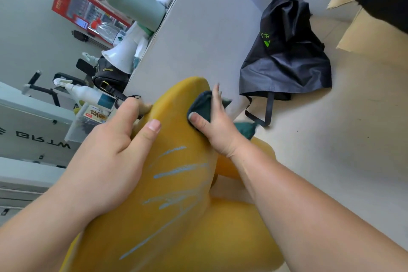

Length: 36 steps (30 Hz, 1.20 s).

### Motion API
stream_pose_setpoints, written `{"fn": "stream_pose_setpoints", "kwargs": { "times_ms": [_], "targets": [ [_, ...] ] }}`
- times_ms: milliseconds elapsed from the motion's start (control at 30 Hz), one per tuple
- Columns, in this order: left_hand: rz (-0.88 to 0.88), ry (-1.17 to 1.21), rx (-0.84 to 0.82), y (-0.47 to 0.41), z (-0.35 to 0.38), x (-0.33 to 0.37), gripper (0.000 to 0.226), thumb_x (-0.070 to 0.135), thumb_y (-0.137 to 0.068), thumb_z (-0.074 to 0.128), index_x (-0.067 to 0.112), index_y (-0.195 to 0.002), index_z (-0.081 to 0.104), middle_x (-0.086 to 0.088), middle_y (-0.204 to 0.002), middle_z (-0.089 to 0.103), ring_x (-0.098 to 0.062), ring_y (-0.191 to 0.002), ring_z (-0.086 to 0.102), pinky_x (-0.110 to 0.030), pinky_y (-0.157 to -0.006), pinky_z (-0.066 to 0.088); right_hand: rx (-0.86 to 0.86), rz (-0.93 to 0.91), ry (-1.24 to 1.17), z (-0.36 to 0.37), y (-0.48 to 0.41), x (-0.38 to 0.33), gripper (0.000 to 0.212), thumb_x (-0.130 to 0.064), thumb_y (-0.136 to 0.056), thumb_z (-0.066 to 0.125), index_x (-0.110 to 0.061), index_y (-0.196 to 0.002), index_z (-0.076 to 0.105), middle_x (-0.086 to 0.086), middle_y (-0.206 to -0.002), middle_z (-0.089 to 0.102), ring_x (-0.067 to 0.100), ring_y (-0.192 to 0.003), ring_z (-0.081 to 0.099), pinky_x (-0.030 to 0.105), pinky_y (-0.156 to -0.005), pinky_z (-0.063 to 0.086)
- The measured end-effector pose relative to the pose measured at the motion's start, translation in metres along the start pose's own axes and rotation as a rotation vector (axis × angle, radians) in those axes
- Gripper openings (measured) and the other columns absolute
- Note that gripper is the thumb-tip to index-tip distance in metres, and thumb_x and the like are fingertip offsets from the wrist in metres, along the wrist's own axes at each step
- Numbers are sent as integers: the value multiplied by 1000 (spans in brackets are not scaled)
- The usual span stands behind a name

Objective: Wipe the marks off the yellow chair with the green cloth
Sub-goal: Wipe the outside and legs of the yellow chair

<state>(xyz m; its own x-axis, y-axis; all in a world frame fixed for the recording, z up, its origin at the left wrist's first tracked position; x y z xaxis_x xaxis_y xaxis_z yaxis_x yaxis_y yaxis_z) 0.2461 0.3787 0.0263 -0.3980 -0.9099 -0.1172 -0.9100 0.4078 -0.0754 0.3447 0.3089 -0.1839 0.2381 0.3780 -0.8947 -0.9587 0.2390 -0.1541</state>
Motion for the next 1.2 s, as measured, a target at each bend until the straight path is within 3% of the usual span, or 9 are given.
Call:
{"fn": "stream_pose_setpoints", "kwargs": {
  "times_ms": [333,467,567,633,733,800,933,1033,1200],
  "targets": [
    [9,14,10,0,0,-6,33,70,-87,35,48,-109,45,12,-83,71,-1,-71,60,-32,-61,45,145,-156,148,27,59,3,93,-73,-80,30,-39,-159,-7,-13,-170,-12,11,-152,-27,51,-120,-19],
    [20,9,18,1,0,-6,33,71,-86,32,48,-107,44,6,-78,70,-2,-72,60,-33,-60,46,147,-263,-81,29,44,-40,81,-85,-87,25,-46,-156,11,-8,-171,1,11,-157,-8,54,-125,-6],
    [23,-4,13,1,0,-5,34,70,-84,29,49,-106,44,2,-76,69,-3,-70,60,-32,-58,45,186,-231,-374,20,21,-54,74,-77,-94,26,-34,-154,37,-12,-163,31,-5,-149,21,39,-128,10],
    [21,-12,9,0,0,-4,34,70,-84,28,49,-105,43,0,-77,69,-4,-71,59,-32,-58,45,235,-165,-378,15,9,-50,65,-58,-97,41,-35,-157,29,-15,-159,32,-12,-143,26,29,-127,16],
    [19,-19,7,-1,0,-3,35,72,-83,27,49,-105,43,0,-79,69,-5,-70,59,-33,-59,46,324,-40,-339,12,10,-21,81,-61,-88,54,-65,-147,-2,-13,-169,8,7,-155,12,43,-128,15],
    [21,-19,16,0,-1,-3,33,71,-84,28,50,-104,43,2,-78,69,-3,-72,59,-31,-57,43,333,103,-333,16,20,10,80,-60,-91,49,-67,-146,-9,-11,-169,9,15,-156,15,46,-127,18],
    [32,-9,26,2,-1,-3,30,71,-90,31,49,-105,43,8,-77,69,-1,-71,59,-30,-56,42,269,202,-348,41,55,32,54,-75,-90,28,-78,-140,6,-14,-169,11,13,-156,14,47,-127,16],
    [44,-8,29,2,-1,-3,31,66,-88,29,46,-106,44,13,-78,67,-3,-71,59,-30,-55,42,301,111,-329,47,58,6,65,-94,-77,20,-79,-139,8,-19,-169,0,5,-156,0,49,-127,7],
    [43,17,66,1,0,-4,14,48,-100,38,43,-106,50,16,-84,65,-3,-78,57,-31,-60,42,252,-121,-107,29,10,-62,65,-65,-93,11,-51,-156,15,-10,-171,0,14,-157,-4,44,-127,-3]
  ]
}}
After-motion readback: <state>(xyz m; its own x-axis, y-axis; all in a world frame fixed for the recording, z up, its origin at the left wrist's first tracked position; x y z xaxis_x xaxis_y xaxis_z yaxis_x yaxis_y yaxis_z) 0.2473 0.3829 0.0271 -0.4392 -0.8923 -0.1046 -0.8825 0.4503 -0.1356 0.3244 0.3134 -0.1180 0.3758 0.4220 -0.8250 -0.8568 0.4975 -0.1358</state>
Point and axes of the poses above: each hand's wrist, its own y-axis away from the middle knuckle, its own z-axis out of the palm, x = y × z, the point moved 3 cm from there along -y, towards the middle knuckle
